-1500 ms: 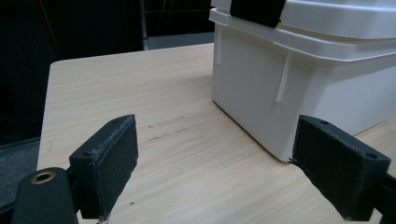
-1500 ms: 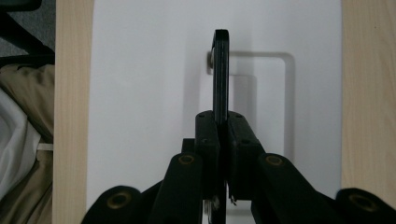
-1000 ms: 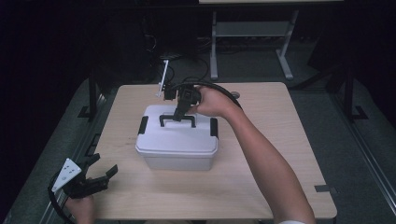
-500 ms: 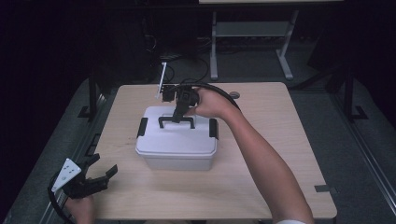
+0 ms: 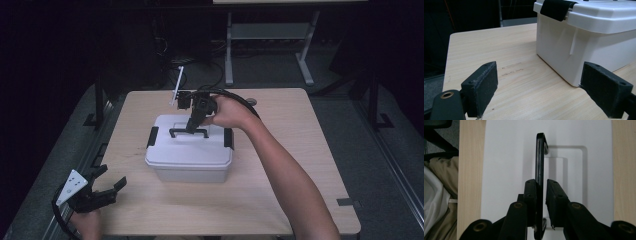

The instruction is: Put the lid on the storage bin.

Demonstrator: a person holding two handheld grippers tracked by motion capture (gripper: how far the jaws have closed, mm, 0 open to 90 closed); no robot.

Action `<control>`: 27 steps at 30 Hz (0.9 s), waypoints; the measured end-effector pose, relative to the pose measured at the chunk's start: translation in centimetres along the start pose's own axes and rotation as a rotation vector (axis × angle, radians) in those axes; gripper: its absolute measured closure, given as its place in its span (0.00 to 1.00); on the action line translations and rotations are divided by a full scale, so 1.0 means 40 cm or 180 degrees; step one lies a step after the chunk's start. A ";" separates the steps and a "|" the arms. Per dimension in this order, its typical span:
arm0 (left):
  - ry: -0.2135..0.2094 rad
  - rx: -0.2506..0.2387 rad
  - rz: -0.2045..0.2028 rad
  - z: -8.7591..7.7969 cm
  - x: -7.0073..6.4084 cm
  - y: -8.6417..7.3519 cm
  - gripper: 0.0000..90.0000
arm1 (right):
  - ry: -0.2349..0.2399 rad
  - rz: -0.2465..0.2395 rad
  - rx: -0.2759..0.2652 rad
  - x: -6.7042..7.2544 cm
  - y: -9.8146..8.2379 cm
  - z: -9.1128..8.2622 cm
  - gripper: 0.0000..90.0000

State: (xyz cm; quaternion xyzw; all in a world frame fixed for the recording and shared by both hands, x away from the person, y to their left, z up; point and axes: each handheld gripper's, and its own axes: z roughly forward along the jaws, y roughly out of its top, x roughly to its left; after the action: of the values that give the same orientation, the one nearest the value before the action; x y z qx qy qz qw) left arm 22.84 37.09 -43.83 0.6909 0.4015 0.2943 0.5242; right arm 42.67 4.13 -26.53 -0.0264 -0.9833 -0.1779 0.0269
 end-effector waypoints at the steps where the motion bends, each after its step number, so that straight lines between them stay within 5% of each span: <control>1: 0.0001 0.0002 0.0003 0.000 -0.001 0.000 0.15 | 0.0000 0.0000 0.0000 0.000 0.000 0.000 0.87; 27: -0.0030 0.0003 0.0014 0.006 -0.007 0.002 0.15 | -0.0136 0.0169 -0.0199 0.030 -0.093 -0.070 0.82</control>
State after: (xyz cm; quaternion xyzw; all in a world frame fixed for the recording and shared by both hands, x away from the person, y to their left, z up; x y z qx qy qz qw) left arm 22.90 36.75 -43.83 0.6935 0.3977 0.2919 0.5251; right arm 41.37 -0.26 -25.13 -0.0572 -0.9766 -0.2071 0.0097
